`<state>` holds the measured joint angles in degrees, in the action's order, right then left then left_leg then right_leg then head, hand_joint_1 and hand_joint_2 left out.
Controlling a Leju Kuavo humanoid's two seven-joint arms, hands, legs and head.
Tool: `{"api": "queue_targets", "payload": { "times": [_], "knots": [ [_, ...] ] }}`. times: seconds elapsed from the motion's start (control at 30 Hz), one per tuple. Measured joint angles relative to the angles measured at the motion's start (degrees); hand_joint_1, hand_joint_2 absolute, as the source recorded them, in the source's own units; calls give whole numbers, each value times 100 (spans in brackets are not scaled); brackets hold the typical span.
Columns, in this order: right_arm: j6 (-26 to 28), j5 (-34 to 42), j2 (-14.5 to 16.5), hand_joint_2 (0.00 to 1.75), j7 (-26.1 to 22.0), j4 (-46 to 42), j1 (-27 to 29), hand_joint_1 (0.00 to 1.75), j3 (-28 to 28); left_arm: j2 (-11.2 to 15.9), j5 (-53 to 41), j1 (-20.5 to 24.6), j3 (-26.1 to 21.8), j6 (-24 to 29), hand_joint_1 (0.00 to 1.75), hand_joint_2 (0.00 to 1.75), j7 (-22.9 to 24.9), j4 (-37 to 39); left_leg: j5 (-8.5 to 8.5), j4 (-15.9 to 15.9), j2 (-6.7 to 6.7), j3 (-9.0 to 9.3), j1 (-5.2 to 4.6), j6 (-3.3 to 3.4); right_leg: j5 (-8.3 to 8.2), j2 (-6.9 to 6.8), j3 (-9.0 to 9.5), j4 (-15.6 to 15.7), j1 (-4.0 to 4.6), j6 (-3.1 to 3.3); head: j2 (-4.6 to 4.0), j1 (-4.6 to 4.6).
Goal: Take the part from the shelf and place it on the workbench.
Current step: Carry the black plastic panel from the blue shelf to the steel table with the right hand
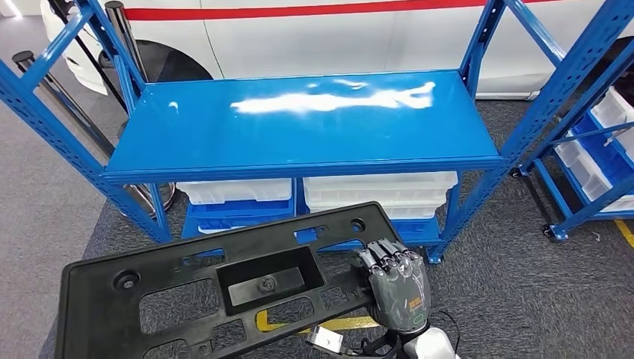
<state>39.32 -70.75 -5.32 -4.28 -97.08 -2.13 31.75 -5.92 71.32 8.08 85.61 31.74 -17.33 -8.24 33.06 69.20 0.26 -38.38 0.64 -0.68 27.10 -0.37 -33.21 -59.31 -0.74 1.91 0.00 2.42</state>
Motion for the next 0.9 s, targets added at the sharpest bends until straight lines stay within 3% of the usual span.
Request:
{"api": "queue_targets", "payload": {
  "times": [0.07,0.1,0.13,0.2,0.23,0.27,0.37,0.43,0.53,0.57,0.6,0.63,0.73,0.77,0.87,0.9],
  "knots": [
    [0,0,1,175,0,5,4,173,1,0,0,-6,0,0,0,175,0,0,250,529,0,-135,3,-16,-78,-1,-122,-16,11,-1,0,1],
    [0,0,1,175,0,8,5,173,1,0,0,-10,0,0,0,175,0,0,216,496,0,-46,3,-10,-112,0,-176,-27,14,-7,0,1],
    [0,0,1,175,0,10,5,173,1,0,0,-11,0,0,0,175,0,0,90,230,0,161,2,5,-142,1,-218,-37,16,-16,0,1],
    [0,0,1,175,0,10,5,173,1,1,0,1,0,0,0,175,0,0,-188,-622,-3,708,-13,56,-195,3,-275,-58,25,-51,0,1],
    [0,0,1,175,0,10,4,173,1,1,-1,8,0,0,0,175,-1,0,-269,-938,-7,883,-27,83,-222,4,-292,-64,30,-79,0,2],
    [0,0,1,175,0,10,3,173,1,2,-1,11,0,0,0,175,-2,0,-303,-1112,-11,965,-43,109,-249,2,-304,-65,32,-113,0,3],
    [0,0,0,175,0,10,3,173,1,2,0,-3,1,-2,0,175,-4,0,-398,-1177,-4,935,-48,189,-315,6,-313,-47,21,-224,0,4],
    [1,1,-2,175,0,10,4,173,1,2,-1,5,2,-3,0,175,-4,0,-510,-1221,17,890,-20,268,-95,21,-404,-259,13,-281,0,12],
    [1,3,-4,175,0,11,16,173,1,1,-2,8,3,-10,0,175,-6,0,-632,-1204,31,725,-21,326,587,28,-748,-1244,-2,-332,0,21],
    [1,4,-5,175,0,11,24,173,1,1,-2,3,3,-13,0,175,-7,0,-662,-1188,33,664,-23,322,691,28,-795,-1480,-5,-344,0,21],
    [1,4,-7,175,0,12,31,173,1,2,-2,1,4,-15,0,175,-7,0,-688,-1166,34,605,-24,314,687,27,-739,-1518,-7,-349,0,20],
    [1,4,-8,175,0,12,35,173,1,2,-2,0,5,-15,0,175,-7,0,-707,-1139,34,553,-24,304,590,27,-570,-1333,-10,-346,0,21],
    [2,5,-8,175,-1,9,37,173,1,1,1,2,7,-14,0,175,-7,0,-740,-1048,29,447,-40,257,274,29,116,-276,5,-282,0,20],
    [2,6,-8,175,-1,8,41,173,1,1,4,3,7,-13,0,175,-8,0,-754,-1028,29,426,-49,229,244,32,205,-98,19,-251,0,19],
    [2,10,-9,175,-2,6,57,173,1,3,15,2,9,-10,0,175,-9,0,-805,-1020,26,387,-51,122,175,32,170,-32,33,-137,0,19],
    [2,11,-9,175,-2,6,57,173,1,4,15,2,9,-10,0,175,-9,0,-751,-972,20,356,-46,86,135,26,150,-15,21,-88,0,16]
  ]
}}
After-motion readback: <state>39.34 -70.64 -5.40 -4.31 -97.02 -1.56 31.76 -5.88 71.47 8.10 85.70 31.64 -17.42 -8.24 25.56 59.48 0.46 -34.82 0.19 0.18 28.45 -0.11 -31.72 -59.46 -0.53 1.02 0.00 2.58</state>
